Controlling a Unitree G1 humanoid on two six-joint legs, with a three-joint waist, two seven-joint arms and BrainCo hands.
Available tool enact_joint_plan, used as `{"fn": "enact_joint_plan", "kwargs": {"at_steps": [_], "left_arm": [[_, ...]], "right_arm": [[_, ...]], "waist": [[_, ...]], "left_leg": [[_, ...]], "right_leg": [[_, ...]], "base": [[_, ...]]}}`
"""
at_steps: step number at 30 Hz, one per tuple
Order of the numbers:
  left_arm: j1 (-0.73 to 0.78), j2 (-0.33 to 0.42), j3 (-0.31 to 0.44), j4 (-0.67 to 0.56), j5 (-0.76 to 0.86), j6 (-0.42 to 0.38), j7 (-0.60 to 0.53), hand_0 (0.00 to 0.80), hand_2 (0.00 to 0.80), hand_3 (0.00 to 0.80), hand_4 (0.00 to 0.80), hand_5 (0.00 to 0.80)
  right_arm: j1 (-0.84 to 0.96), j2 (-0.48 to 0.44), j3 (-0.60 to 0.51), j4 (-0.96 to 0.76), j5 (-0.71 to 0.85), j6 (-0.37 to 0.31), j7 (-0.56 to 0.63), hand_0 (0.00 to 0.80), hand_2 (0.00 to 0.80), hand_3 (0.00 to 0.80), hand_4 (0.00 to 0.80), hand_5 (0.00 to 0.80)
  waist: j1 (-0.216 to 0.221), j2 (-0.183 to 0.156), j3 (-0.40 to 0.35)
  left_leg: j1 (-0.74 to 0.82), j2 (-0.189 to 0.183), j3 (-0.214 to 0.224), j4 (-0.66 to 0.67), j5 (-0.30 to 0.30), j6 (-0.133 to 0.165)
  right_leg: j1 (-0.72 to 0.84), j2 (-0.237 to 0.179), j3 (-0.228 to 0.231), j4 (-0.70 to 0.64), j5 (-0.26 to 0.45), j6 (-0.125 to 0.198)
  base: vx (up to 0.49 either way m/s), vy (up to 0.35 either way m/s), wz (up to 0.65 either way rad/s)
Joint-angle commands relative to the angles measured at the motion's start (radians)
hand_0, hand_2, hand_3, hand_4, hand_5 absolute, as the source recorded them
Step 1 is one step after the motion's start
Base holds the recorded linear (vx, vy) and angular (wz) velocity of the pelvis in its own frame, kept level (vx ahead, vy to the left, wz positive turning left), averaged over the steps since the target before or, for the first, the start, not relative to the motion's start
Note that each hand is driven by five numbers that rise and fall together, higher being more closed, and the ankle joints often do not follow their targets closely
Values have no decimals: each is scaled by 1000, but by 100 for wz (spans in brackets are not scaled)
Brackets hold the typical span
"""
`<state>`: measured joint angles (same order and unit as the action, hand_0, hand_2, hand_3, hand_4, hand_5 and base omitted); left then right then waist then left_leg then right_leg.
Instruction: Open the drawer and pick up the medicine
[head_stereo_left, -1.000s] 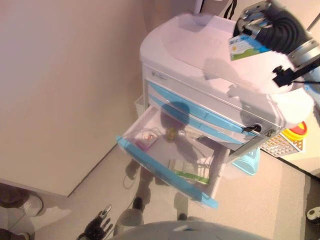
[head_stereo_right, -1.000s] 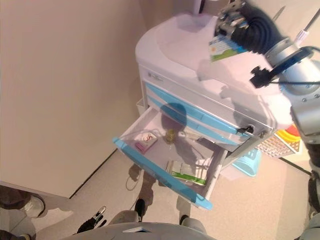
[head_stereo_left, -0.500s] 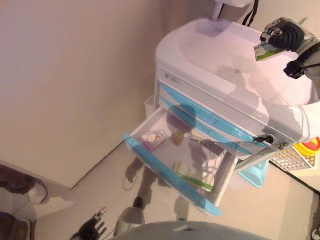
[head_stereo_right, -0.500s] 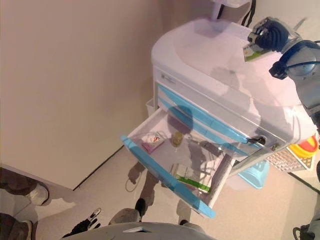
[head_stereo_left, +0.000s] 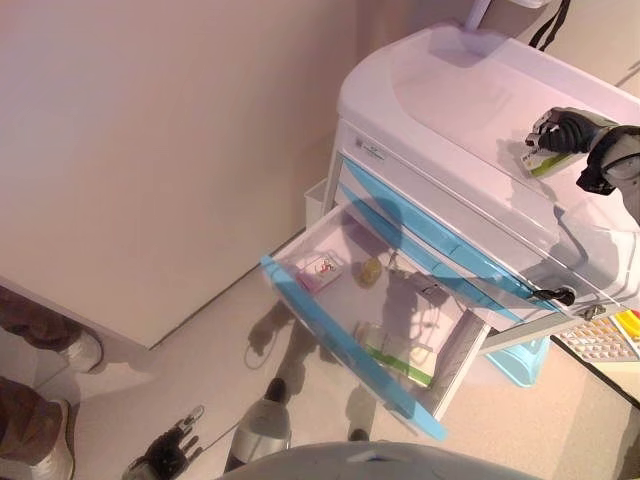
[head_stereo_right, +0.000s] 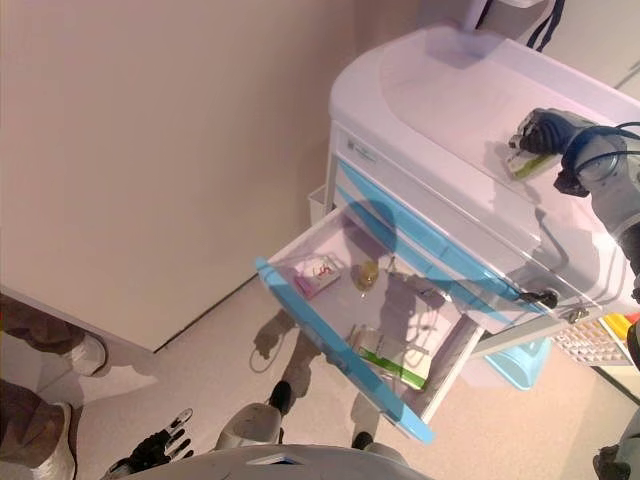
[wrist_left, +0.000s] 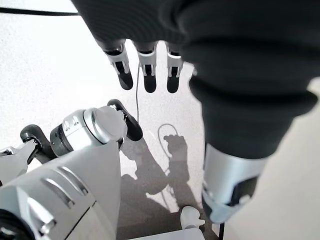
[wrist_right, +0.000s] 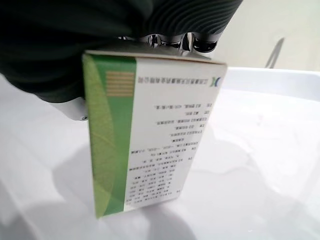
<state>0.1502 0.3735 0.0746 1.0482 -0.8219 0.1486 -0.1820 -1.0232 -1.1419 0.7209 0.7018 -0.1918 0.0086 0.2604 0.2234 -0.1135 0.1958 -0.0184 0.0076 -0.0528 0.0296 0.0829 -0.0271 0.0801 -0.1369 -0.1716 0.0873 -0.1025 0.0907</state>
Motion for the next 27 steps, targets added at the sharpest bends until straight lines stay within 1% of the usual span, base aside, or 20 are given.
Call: {"fn": "enact_joint_plan", "kwargs": {"at_steps": [1,6,7,8,9,12,18,21,27], "left_arm": [[10,59,-25,-49,24,5,2,0,0,0,0,0],[13,68,-23,-62,22,6,0,0,0,0,0,0],[13,69,-22,-65,23,8,0,0,0,0,0,0],[16,68,-23,-69,23,7,-2,0,0,0,0,0],[16,68,-23,-70,23,7,-2,0,0,0,0,0],[19,71,-27,-84,17,12,2,0,0,0,0,0],[23,71,-31,-101,15,17,5,0,0,0,0,0],[26,71,-31,-108,12,20,8,0,0,0,0,0],[26,67,-42,-126,-1,28,23,0,0,0,0,0]], "right_arm": [[-107,-6,63,31,-46,-15,2,800,800,800,800,800],[-106,-6,68,79,-67,-33,-1,800,800,800,800,800],[-106,-6,67,83,-67,-25,6,800,800,800,800,800],[-100,-7,64,91,-83,-11,2,229,229,229,229,229],[-98,-7,63,92,-87,-9,1,0,0,0,0,0],[-99,-9,62,105,-117,-15,-22,0,0,0,0,0],[-104,-16,64,110,-162,-4,-58,0,0,0,0,0],[-109,-25,63,104,-188,10,-111,0,0,0,0,0],[-179,-50,89,75,-196,77,-206,0,0,0,0,0]], "waist": [[32,-30,-2],[40,-32,8],[40,-33,8],[41,-32,11],[42,-32,11],[43,-31,14],[42,-28,16],[40,-26,14],[34,-25,11]], "left_leg": [[-73,-26,-42,159,-187,12],[-84,-29,-48,163,-185,14],[-86,-29,-48,164,-185,14],[-89,-29,-48,166,-184,15],[-89,-29,-48,167,-185,15],[-92,-30,-48,170,-186,16],[-98,-30,-46,175,-185,16],[-96,-30,-46,174,-185,17],[-93,-28,-43,171,-186,17]], "right_leg": [[-35,-48,2,-13,100,71],[-39,-46,0,-12,101,72],[-40,-46,1,-12,101,72],[-42,-46,0,-10,102,72],[-42,-46,0,-10,102,71],[-41,-45,0,-10,102,71],[-45,-44,4,-9,102,71],[-46,-43,6,-9,103,72],[-48,-42,8,-8,103,72]], "base": [[-21,-14,10],[-7,-8,2],[0,0,0],[0,0,0],[0,0,0],[0,0,0],[0,0,0],[0,0,0],[0,0,0]]}}
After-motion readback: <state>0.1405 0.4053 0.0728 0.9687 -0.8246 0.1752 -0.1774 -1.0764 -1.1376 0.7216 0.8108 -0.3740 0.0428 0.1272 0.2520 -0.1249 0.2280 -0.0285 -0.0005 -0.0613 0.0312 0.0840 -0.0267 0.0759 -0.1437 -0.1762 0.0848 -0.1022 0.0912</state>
